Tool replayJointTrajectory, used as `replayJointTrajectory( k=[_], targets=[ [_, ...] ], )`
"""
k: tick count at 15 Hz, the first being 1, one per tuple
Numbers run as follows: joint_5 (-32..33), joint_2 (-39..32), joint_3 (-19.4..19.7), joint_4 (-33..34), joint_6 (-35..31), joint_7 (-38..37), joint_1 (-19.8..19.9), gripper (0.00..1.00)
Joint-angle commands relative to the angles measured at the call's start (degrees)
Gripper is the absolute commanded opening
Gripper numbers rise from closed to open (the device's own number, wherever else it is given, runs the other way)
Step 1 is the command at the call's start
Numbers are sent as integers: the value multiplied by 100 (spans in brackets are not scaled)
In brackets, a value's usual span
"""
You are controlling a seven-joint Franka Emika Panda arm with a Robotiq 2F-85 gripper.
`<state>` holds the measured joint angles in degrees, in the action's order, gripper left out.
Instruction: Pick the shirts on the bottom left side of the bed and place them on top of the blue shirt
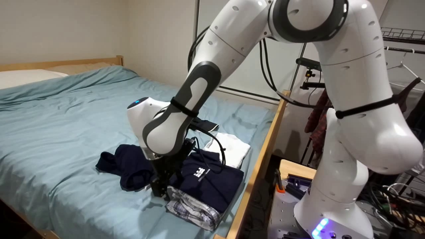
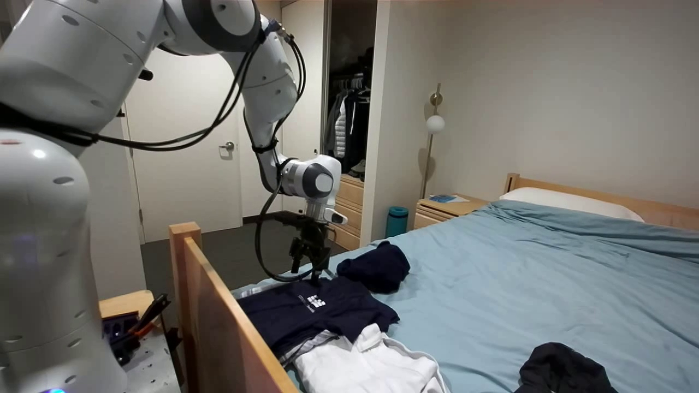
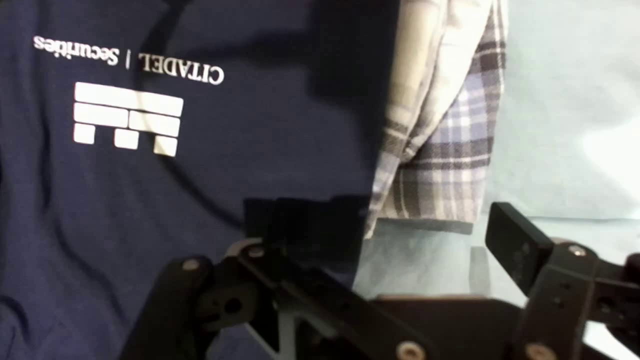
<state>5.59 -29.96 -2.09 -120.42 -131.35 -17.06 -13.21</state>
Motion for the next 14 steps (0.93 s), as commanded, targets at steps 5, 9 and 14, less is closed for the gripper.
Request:
replayJointTrajectory(
  k=[5,9,14],
  targets=[
    [323,4,257,53,289,-765,-272,100],
    [353,-11,342,21,-13,-1128,-368,100],
    [633,5,536,120,648,-1606,-584,100]
  ],
)
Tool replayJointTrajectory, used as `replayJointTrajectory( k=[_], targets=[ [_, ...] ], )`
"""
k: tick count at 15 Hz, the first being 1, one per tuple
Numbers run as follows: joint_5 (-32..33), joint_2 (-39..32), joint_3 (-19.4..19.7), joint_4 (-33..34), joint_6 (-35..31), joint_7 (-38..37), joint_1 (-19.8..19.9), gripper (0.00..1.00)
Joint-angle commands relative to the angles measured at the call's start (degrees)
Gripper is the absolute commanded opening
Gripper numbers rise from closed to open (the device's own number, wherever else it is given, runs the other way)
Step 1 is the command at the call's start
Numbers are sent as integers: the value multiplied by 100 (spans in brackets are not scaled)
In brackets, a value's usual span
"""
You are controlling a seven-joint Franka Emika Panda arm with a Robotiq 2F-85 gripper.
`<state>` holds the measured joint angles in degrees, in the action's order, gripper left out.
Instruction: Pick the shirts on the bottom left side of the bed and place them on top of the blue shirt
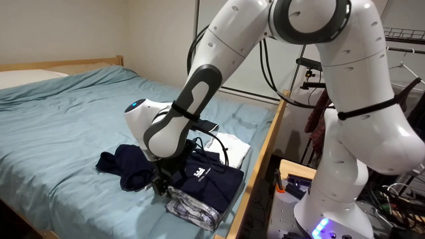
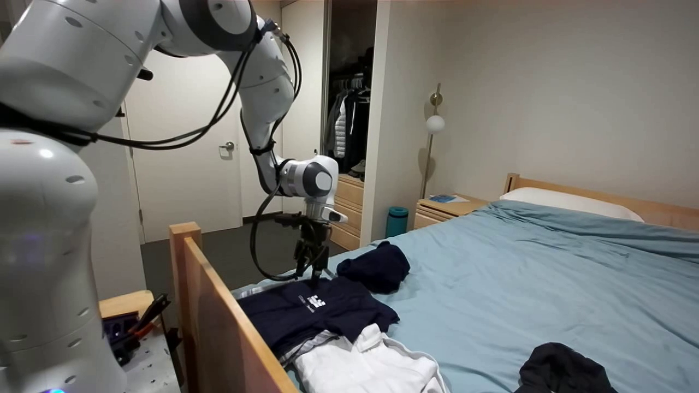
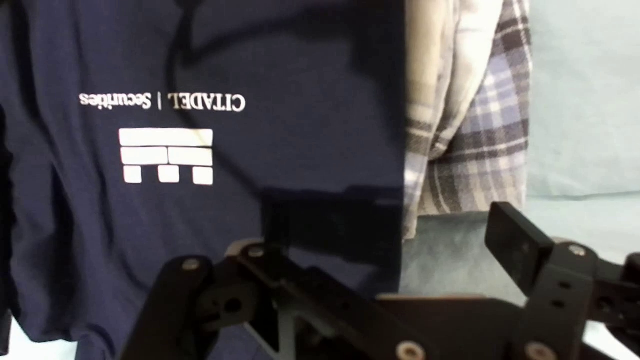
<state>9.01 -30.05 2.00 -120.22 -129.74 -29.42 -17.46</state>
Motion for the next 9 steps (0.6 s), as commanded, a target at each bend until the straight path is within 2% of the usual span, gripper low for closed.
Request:
replayJointTrajectory(
  k=[1,2,7,9],
  targets=[
    [242,8,71,105,551,-328,-113,100],
    [137,-5,-9,39,285,-168,-3,100],
    [136,-6,-18,42,313,-168,-5,100],
    [54,1,-19,89,580,-269,-20,100]
  ],
)
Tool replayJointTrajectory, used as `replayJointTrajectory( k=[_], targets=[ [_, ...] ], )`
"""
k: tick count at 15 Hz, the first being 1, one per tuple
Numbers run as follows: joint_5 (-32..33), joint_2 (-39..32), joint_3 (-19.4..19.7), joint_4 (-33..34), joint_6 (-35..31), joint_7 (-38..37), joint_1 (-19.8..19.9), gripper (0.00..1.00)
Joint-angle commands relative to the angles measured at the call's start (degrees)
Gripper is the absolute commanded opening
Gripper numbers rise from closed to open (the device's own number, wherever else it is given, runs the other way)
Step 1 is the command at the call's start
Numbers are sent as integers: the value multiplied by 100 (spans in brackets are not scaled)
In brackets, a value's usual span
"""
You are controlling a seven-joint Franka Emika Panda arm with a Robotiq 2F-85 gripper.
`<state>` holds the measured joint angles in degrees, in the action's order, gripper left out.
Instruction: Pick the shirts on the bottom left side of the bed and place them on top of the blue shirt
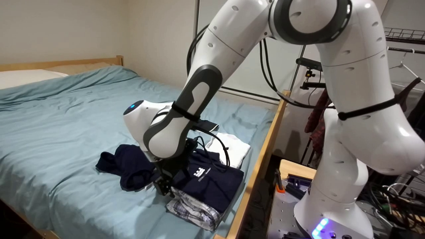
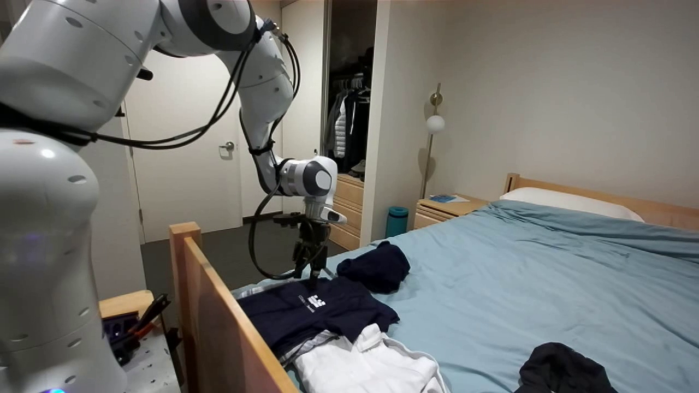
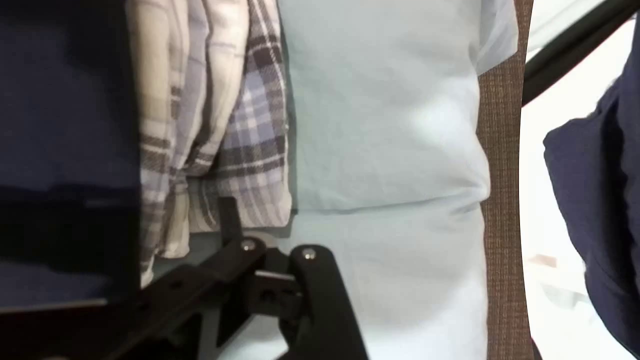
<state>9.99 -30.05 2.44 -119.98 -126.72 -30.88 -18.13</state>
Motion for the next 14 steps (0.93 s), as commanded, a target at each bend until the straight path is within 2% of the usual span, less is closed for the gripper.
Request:
replayJointTrajectory(
  k=[1,5,8,10,11,14],
  targets=[
    [37,1,1,108,526,-284,-27,100],
    [-47,-11,-83,176,887,-322,49,100],
    [-13,-14,-102,189,853,-330,65,100],
    [-54,-14,-122,182,782,-321,84,87],
    [-40,-15,-122,182,773,-319,80,94],
    [-49,-14,-137,173,723,-289,92,100]
  ],
)
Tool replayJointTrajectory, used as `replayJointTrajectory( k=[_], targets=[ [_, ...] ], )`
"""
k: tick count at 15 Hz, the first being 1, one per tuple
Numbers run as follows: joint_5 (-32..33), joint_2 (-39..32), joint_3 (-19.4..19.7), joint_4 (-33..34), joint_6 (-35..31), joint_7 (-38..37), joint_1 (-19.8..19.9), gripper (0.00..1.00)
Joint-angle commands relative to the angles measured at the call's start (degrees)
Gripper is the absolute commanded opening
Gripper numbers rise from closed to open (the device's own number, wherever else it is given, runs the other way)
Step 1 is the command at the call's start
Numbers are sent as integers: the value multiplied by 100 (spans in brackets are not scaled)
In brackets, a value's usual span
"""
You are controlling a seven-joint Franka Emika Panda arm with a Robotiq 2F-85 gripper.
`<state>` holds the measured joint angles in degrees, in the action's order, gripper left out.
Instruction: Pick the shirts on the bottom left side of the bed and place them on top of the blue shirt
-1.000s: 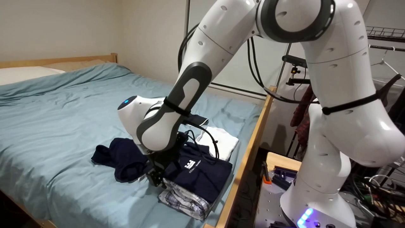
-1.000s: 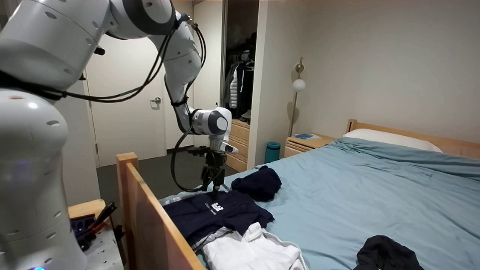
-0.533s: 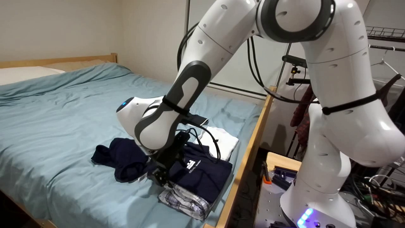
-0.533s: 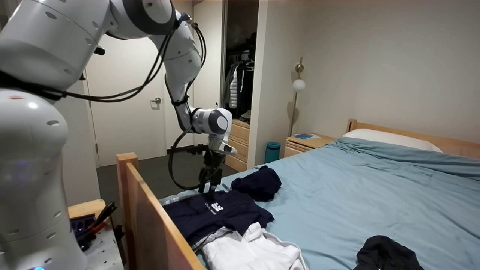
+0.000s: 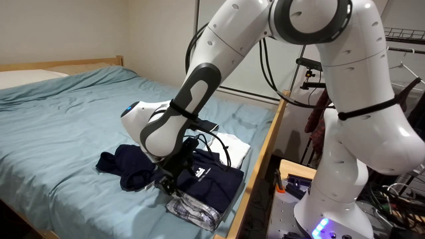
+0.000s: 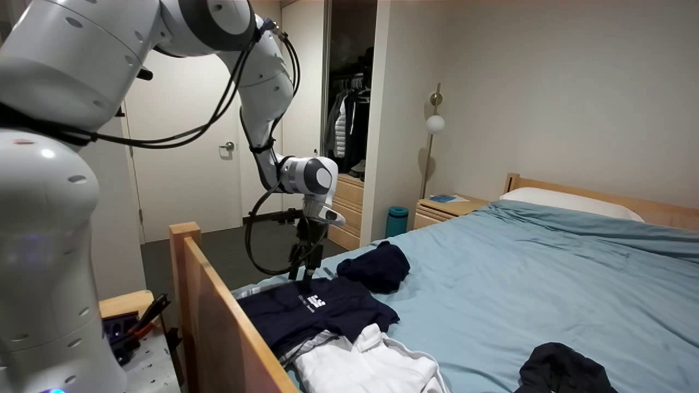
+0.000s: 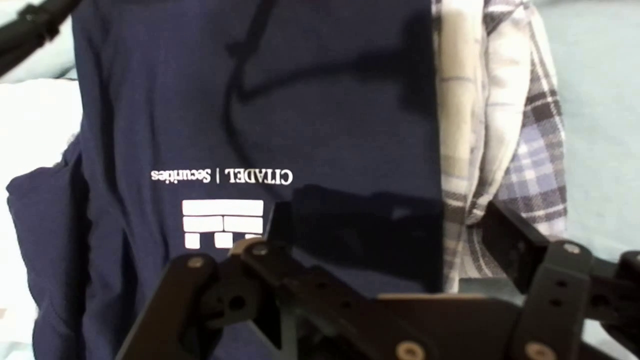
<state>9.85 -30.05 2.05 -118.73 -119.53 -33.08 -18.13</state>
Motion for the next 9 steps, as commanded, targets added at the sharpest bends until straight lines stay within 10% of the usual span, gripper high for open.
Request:
replayJointTrajectory(
  k=[1,9],
  targets=[
    [-37,-14,-102,45,-16,-57,96,79],
    [-99,-13,-129,-17,-517,-64,120,24]
  ],
)
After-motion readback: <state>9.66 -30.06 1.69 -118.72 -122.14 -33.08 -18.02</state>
